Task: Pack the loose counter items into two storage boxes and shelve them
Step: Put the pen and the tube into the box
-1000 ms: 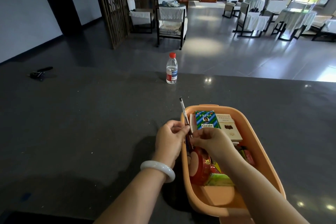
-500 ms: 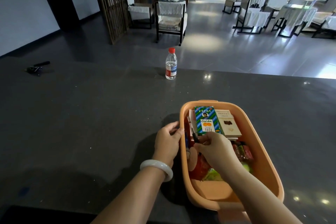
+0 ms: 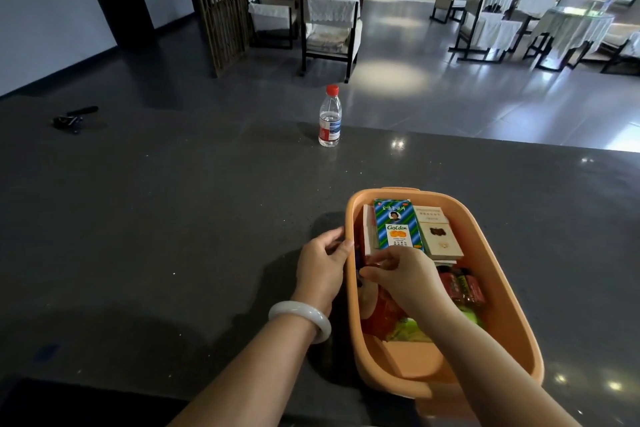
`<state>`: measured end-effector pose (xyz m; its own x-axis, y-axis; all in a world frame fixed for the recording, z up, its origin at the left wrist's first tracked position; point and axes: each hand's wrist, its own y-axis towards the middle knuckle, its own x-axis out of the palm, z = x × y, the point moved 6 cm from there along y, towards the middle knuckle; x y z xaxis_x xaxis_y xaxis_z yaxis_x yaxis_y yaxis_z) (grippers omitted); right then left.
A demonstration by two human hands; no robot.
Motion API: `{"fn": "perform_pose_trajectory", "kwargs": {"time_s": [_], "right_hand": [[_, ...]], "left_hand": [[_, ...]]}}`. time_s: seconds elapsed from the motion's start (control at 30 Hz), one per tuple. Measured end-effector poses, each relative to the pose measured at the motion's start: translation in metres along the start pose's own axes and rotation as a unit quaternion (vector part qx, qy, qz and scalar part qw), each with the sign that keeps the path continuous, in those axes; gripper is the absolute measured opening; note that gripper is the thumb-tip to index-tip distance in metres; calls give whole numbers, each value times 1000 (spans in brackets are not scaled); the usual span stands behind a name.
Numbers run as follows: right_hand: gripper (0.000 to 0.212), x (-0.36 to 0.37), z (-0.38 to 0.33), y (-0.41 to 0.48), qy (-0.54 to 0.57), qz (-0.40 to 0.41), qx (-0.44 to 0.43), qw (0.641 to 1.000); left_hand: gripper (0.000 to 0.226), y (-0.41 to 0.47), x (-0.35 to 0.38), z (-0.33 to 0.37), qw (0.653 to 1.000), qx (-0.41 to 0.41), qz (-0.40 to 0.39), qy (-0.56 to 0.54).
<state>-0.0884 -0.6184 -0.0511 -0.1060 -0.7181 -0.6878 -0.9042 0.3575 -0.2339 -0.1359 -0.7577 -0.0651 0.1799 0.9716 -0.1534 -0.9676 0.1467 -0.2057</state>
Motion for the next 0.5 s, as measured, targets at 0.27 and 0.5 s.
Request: {"fn": "perform_pose_trajectory", "kwargs": {"time_s": [0.27, 0.5], "right_hand": [[40, 1, 0, 0, -14, -16, -20, 1000], [36, 1, 2, 1, -2, -15, -27, 1000]], "left_hand": [[40, 1, 0, -2, 1000, -5, 0, -6], [40, 0, 0, -1, 1000, -8, 0, -14]]}}
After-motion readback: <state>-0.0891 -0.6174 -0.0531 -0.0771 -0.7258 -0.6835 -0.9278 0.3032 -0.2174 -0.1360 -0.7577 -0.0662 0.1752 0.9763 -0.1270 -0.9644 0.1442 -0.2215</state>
